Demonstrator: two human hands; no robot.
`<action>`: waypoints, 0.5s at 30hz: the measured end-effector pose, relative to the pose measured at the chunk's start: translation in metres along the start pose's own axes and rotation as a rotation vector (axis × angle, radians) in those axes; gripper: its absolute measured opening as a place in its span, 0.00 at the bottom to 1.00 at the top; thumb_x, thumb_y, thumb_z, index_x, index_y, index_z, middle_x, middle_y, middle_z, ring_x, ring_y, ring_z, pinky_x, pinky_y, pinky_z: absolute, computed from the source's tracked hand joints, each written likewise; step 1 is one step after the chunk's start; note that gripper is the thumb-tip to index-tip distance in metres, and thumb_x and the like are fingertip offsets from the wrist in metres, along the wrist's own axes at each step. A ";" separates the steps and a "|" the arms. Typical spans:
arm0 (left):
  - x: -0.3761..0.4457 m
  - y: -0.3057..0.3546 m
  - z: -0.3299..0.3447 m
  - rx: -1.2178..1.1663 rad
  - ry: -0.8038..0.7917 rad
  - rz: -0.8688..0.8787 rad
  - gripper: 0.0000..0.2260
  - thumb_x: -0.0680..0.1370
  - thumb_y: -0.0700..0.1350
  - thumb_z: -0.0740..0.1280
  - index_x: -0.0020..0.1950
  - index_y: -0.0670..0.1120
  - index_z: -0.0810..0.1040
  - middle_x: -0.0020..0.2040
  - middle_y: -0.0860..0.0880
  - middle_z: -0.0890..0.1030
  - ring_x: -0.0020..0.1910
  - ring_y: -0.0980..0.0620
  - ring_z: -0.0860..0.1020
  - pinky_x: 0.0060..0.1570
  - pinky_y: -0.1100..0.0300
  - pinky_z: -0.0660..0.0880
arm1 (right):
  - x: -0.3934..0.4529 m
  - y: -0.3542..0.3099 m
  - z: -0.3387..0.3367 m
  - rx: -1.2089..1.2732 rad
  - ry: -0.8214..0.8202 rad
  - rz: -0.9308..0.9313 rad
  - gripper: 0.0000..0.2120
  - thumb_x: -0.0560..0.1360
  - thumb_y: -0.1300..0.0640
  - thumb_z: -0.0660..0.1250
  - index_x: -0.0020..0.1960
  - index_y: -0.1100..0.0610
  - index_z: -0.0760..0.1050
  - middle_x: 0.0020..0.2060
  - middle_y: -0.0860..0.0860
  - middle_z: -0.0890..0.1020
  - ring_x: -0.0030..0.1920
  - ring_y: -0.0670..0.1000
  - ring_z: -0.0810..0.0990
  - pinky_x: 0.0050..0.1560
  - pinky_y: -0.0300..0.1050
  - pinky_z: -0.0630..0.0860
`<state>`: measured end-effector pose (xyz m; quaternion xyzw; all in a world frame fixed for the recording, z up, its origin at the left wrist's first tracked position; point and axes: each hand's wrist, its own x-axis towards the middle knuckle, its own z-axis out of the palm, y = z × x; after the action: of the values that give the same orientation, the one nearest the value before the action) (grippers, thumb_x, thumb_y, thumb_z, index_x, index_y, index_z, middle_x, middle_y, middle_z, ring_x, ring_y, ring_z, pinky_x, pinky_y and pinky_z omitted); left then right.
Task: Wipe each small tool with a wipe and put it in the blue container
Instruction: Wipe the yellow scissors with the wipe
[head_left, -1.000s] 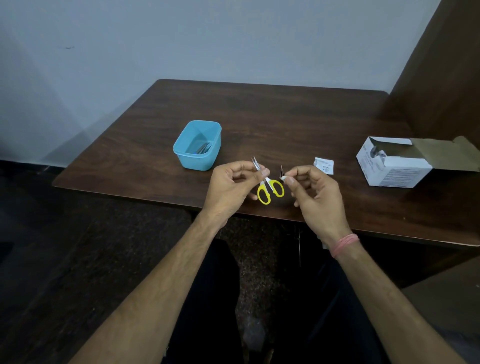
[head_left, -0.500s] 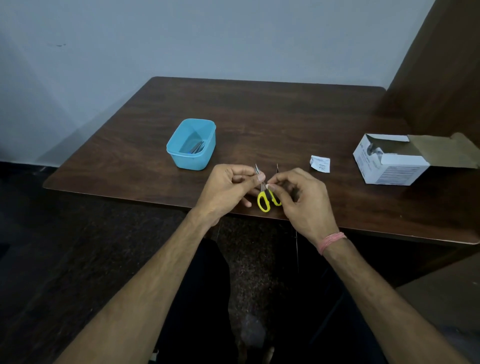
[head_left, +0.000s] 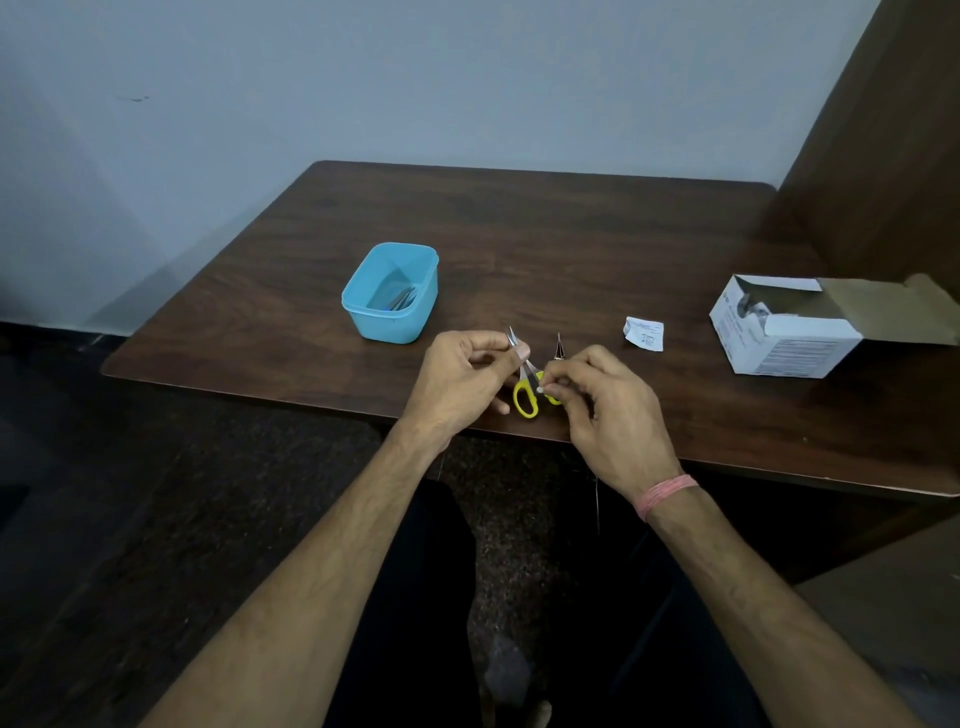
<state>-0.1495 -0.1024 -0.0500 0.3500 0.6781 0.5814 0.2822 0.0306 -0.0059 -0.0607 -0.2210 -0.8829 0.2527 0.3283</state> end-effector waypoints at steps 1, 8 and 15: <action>0.000 0.000 0.000 0.007 0.006 0.001 0.06 0.85 0.44 0.76 0.58 0.43 0.90 0.47 0.45 0.91 0.46 0.48 0.91 0.30 0.62 0.83 | 0.000 -0.001 0.000 -0.009 -0.003 0.005 0.08 0.83 0.61 0.72 0.55 0.48 0.84 0.51 0.40 0.80 0.52 0.42 0.84 0.55 0.49 0.84; 0.000 -0.002 0.004 0.025 0.110 0.007 0.04 0.84 0.44 0.77 0.53 0.45 0.91 0.45 0.44 0.90 0.39 0.54 0.87 0.31 0.59 0.84 | 0.000 0.002 -0.001 -0.053 -0.026 0.056 0.07 0.81 0.59 0.76 0.51 0.47 0.85 0.47 0.39 0.78 0.45 0.38 0.79 0.48 0.35 0.73; -0.002 -0.004 0.008 0.048 0.225 0.025 0.05 0.84 0.46 0.77 0.56 0.46 0.92 0.42 0.49 0.90 0.36 0.52 0.88 0.35 0.53 0.88 | 0.001 0.004 0.000 -0.050 -0.017 0.128 0.07 0.79 0.59 0.77 0.48 0.47 0.86 0.44 0.41 0.79 0.44 0.40 0.79 0.46 0.28 0.70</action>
<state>-0.1427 -0.1001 -0.0552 0.2976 0.7149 0.6040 0.1885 0.0309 -0.0025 -0.0625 -0.2827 -0.8759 0.2528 0.2982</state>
